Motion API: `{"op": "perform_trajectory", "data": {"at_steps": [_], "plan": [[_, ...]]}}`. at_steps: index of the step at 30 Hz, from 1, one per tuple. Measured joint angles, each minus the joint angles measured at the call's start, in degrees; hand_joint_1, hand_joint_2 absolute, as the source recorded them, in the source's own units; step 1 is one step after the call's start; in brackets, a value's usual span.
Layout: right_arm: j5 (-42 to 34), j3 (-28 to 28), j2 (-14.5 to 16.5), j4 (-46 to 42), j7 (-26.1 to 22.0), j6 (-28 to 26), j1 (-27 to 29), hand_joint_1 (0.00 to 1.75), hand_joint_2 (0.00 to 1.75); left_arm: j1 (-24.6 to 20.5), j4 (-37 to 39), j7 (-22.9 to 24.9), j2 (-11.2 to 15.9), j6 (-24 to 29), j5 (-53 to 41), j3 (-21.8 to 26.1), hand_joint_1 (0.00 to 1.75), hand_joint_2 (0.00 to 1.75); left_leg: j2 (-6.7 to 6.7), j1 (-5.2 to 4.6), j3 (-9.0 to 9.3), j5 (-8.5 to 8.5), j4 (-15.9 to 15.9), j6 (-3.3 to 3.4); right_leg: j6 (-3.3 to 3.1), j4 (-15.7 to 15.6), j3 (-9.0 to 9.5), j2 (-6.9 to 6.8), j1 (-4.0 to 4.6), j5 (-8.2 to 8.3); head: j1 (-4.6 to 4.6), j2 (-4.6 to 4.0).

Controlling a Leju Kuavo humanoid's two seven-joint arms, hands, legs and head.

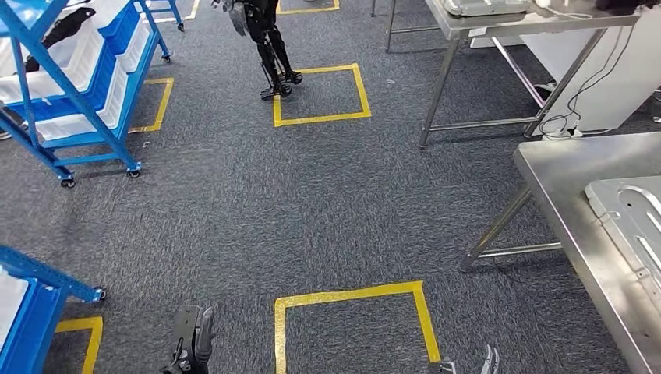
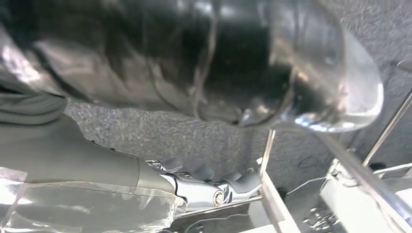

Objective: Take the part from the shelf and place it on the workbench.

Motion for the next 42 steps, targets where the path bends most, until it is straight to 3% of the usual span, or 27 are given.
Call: {"op": "perform_trajectory", "data": {"at_steps": [2, 4, 7, 8, 9, 10, 11, 13, 15, 17, 18, 20, 22, 24, 25, 26, 28, 30, 31, 33, 35, 37, 39, 40, 42], "plan": [[0.03, -0.1, 0.0, 0.2, -0.08, 0.01, -0.06, 0.0, 0.0, 0.17, 0.0, 0.0, 0.04, -0.03, 0.0, 0.0, 0.0, 0.0, -1.16, -0.01, 0.04, 0.28, -0.54, 0.42, 0.56, -0.24, 0.31, -0.8, 0.05, -0.12, 0.0, 0.0], [0.06, -0.17, -0.06, 0.33, -0.15, 0.01, -0.15, 0.0, 0.0, 0.28, 0.0, -0.02, 0.05, -0.03, 0.0, 0.01, 0.0, 0.0, -2.26, 0.35, 0.63, 0.81, -1.62, 0.97, 1.09, 0.99, 0.13, 0.7, -0.07, -1.28, 0.03, 0.0], [0.08, -0.46, -0.16, 0.67, -0.17, 0.0, -0.23, 0.0, 0.0, 0.1, 0.0, -0.04, 0.02, -0.04, 0.01, 0.02, 0.0, 0.0, -3.82, 0.54, 1.03, 1.22, -2.16, 1.57, 1.45, 10.06, -4.19, 4.52, -0.35, -5.92, 0.05, 0.0], [0.07, -0.54, -0.19, 0.83, -0.15, 0.0, -0.24, 0.0, 0.0, 0.12, 0.0, -0.03, 0.02, -0.04, 0.01, 0.02, 0.0, 0.0, -4.46, 0.53, 1.01, 1.19, -2.07, 1.59, 1.56, 13.08, -5.86, 4.87, -0.4, -6.79, 0.05, 0.0], [0.05, -0.59, -0.21, 0.98, -0.14, -0.01, -0.25, 0.0, 0.0, 0.18, 0.0, -0.02, 0.03, -0.05, 0.01, 0.02, 0.0, 0.0, -5.16, 0.53, 1.0, 1.12, -1.94, 1.58, 1.65, 14.51, -6.83, 5.0, -0.45, -6.6, 0.05, 0.0], [0.05, -0.62, -0.22, 1.09, -0.14, -0.01, -0.27, 0.0, 0.0, 0.24, 0.0, -0.01, 0.03, -0.05, 0.0, 0.02, 0.0, 0.0, -5.93, 0.56, 0.99, 1.01, -1.7, 1.51, 1.73, 13.82, -6.8, 5.11, -0.51, -5.26, 0.05, 0.0], [0.05, -0.63, -0.22, 1.18, -0.14, -0.01, -0.29, 0.0, 0.0, 0.28, 0.0, 0.0, 0.04, -0.05, 0.0, 0.02, 0.0, 0.0, -6.73, 0.62, 1.0, 0.83, -1.4, 1.38, 1.77, 11.09, -5.74, 5.38, -0.63, -3.06, 0.05, 0.0], [0.05, -0.65, -0.23, 1.32, -0.16, 0.0, -0.36, 0.0, 0.0, 0.26, 0.0, 0.01, 0.03, -0.06, 0.0, 0.03, 0.0, 0.0, -8.18, 0.7, 0.78, 0.31, -0.46, 0.89, 1.73, 4.19, -2.76, 7.29, -0.94, 0.32, 0.05, 0.0], [0.05, -0.72, -0.24, 1.46, -0.16, 0.0, -0.46, 0.0, 0.0, 0.22, 0.0, 0.01, 0.02, -0.07, 0.01, 0.04, 0.0, 0.0, -9.26, 0.76, 0.22, 0.02, 0.18, 0.22, 1.43, 1.2, -1.55, 8.77, -0.97, 0.91, 0.03, 0.0], [0.07, -0.78, -0.23, 1.57, -0.17, -0.01, -0.6, 0.0, 0.0, 0.38, 0.0, 0.01, 0.04, -0.07, 0.0, 0.05, 0.0, 0.0, -10.13, 0.98, -0.26, 0.12, 0.14, -0.53, 0.78, 0.96, -1.59, 8.17, -0.75, 0.98, 0.01, 0.0], [0.08, -0.79, -0.21, 1.6, -0.18, -0.01, -0.67, 0.0, 0.0, 0.49, 0.0, 0.01, 0.05, -0.06, -0.01, 0.05, 0.0, 0.0, -9.69, 1.05, -0.44, -0.02, 0.35, -0.84, 0.37, 0.68, -1.46, 7.63, -0.72, 1.12, 0.02, 0.0], [0.1, -0.81, -0.19, 1.62, -0.21, -0.01, -0.74, 0.0, 0.0, 0.43, 0.0, 0.01, 0.07, -0.05, -0.01, 0.05, 0.0, 0.0, -7.17, 1.02, -1.85, -1.74, 3.22, -1.35, -0.38, 0.03, -1.09, 6.33, -0.8, 1.31, -0.04, 0.0], [0.1, -0.86, -0.2, 1.68, -0.21, 0.0, -0.75, 0.0, 0.0, 0.23, 0.0, 0.02, 0.03, -0.05, -0.02, 0.04, 0.0, 0.0, -4.45, 1.12, -5.22, -5.09, 10.04, -1.79, -0.83, -0.13, -0.89, 4.84, -0.6, 1.19, -0.08, 0.0], [0.1, -0.9, -0.2, 1.74, -0.2, 0.0, -0.75, 0.0, 0.0, 0.32, 0.0, 0.03, -0.01, -0.05, -0.01, 0.04, 0.0, 0.0, -3.66, 1.3, -8.06, -6.69, 15.48, -2.07, -0.97, -0.11, -0.8, 3.39, -0.41, 0.97, -0.07, 0.0], [0.1, -0.91, -0.2, 1.75, -0.2, 0.0, -0.76, 0.0, 0.0, 0.42, 0.0, 0.03, -0.01, -0.05, -0.01, 0.04, 0.0, 0.0, -3.51, 1.33, -8.09, -5.95, 15.41, -2.08, -0.96, -0.1, -0.7, 2.74, -0.36, 0.85, -0.07, 0.0], [0.1, -0.91, -0.2, 1.75, -0.2, 0.0, -0.76, 0.0, 0.0, 0.48, 0.0, 0.03, 0.0, -0.05, 0.0, 0.04, 0.0, 0.0, -3.3, 1.31, -6.99, -4.28, 13.14, -1.98, -0.89, -0.09, -0.53, 2.13, -0.34, 0.71, -0.07, 0.0], [0.1, -0.92, -0.2, 1.75, -0.21, 0.0, -0.76, 0.0, 0.0, 0.4, 0.0, 0.03, 0.03, -0.05, 0.0, 0.04, 0.0, 0.0, -1.57, 0.91, -2.95, -0.69, 5.22, -1.38, -0.59, -0.1, -0.04, 0.98, -0.26, 0.33, -0.07, 0.0], [0.1, -0.92, -0.2, 1.77, -0.21, 0.0, -0.77, 0.0, 0.0, 0.23, 0.0, 0.0, 0.06, -0.05, -0.01, 0.04, 0.0, 0.0, -0.12, 0.27, -0.51, 0.65, 0.38, -0.63, -0.03, -0.15, 0.31, 0.03, -0.14, 0.04, -0.06, 0.0], [0.11, -0.92, -0.2, 1.78, -0.21, 0.01, -0.78, 0.0, 0.0, 0.23, 0.0, -0.01, 0.08, -0.05, -0.01, 0.04, 0.0, 0.0, -0.13, -0.01, -0.45, 0.47, -0.03, -0.36, 0.26, -0.25, 0.43, -0.41, -0.11, -0.03, -0.06, 0.0], [0.12, -0.92, -0.21, 1.78, -0.21, 0.0, -0.84, 0.0, 0.0, 0.43, 0.0, -0.02, 0.11, -0.04, 0.01, 0.04, 0.0, 0.0, -1.37, 0.02, -0.24, 0.79, -0.69, 0.22, 0.86, -0.41, 0.87, -0.98, -0.19, -0.24, -0.06, 0.0], [0.12, -0.92, -0.26, 1.76, -0.23, -0.01, -0.87, 0.0, 0.0, 0.43, 0.0, -0.04, 0.11, -0.02, 0.0, 0.05, 0.0, 0.0, -2.49, 0.38, 0.47, 1.27, -1.74, 0.94, 1.33, 1.58, 0.38, 1.06, -0.33, -1.8, -0.03, 0.0], [0.1, -0.95, -0.34, 1.81, -0.21, 0.0, -0.87, 0.0, 0.0, 0.21, 0.0, -0.06, 0.1, -0.03, -0.01, 0.06, 0.0, 0.0, -3.56, 0.56, 0.83, 1.48, -2.15, 1.41, 1.49, 7.96, -2.69, 4.04, -0.42, -5.14, -0.02, 0.0], [0.08, -0.99, -0.38, 1.92, -0.16, 0.0, -0.87, 0.0, 0.0, 0.2, 0.0, -0.05, 0.11, -0.04, -0.01, 0.07, 0.0, 0.0, -4.85, 0.51, 0.82, 1.43, -2.04, 1.54, 1.59, 14.28, -6.29, 5.0, -0.44, -7.11, -0.02, 0.0], [0.08, -1.02, -0.39, 1.96, -0.16, -0.01, -0.88, 0.0, 0.0, 0.26, 0.0, -0.04, 0.11, -0.05, -0.01, 0.07, 0.0, 0.0, -5.61, 0.52, 0.84, 1.34, -1.91, 1.52, 1.64, 14.81, -6.94, 5.11, -0.46, -6.36, -0.02, 0.0], [0.08, -1.03, -0.39, 2.02, -0.17, 0.0, -0.89, 0.0, 0.0, 0.33, 0.0, -0.03, 0.1, -0.05, 0.0, 0.07, 0.0, 0.0, -7.18, 0.61, 0.94, 1.01, -1.44, 1.32, 1.61, 9.98, -5.33, 5.61, -0.59, -2.09, -0.02, 0.0]]}}
